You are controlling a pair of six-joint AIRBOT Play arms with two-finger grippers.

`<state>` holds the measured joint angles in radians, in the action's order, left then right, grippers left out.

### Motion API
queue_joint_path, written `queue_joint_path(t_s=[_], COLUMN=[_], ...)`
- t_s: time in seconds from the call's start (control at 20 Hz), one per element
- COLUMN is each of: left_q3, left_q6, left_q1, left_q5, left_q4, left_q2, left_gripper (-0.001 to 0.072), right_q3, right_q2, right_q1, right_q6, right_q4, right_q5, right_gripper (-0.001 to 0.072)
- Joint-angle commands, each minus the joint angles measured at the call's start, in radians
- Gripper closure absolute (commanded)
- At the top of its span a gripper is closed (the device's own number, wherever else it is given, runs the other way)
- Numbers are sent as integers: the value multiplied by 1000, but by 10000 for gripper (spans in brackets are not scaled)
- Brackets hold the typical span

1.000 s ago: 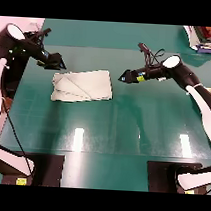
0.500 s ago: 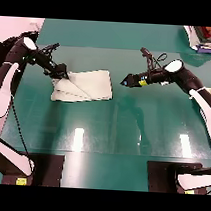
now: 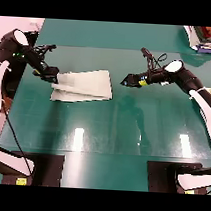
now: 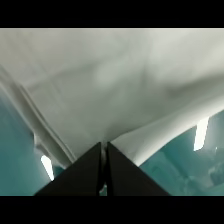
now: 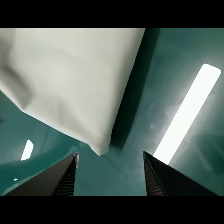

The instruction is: Fold the shirts.

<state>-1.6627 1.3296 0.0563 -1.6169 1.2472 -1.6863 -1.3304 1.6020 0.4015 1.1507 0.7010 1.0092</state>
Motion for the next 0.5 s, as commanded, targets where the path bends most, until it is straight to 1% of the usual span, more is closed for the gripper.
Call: queue_joint_path(t_s=[0.0,0.05,0.1,0.15,0.2,0.25,0.3,0.35,0.45], left_q3=[45,62,71,70,70,70,70,70,70], left_q6=[2,9,9,9,12,33,46,64,77], left_q1=[1,1,1,1,1,1,0,1,0], left_q5=[-114,-102,-91,-72,-36,14,60,102,154], left_q4=[55,55,55,54,54,54,46,18,-77], left_q2=[83,100,111,115,117,118,119,119,119], left_gripper=[680,678,565,245,65,64,64,65,66], right_q3=[0,0,0,0,0,0,0,-8,-71], right_q2=[-1,-1,-1,-1,0,0,3,14,77], right_q1=[-1,0,-1,-2,-3,-3,-3,-3,-2], right_q6=[5,6,22,27,27,27,28,39,70], right_q4=[2,2,1,1,2,3,0,0,-2], right_q5=[-19,-31,-39,-44,-50,-56,-65,-62,4], right_gripper=[235,235,235,230,215,182,118,97,97])
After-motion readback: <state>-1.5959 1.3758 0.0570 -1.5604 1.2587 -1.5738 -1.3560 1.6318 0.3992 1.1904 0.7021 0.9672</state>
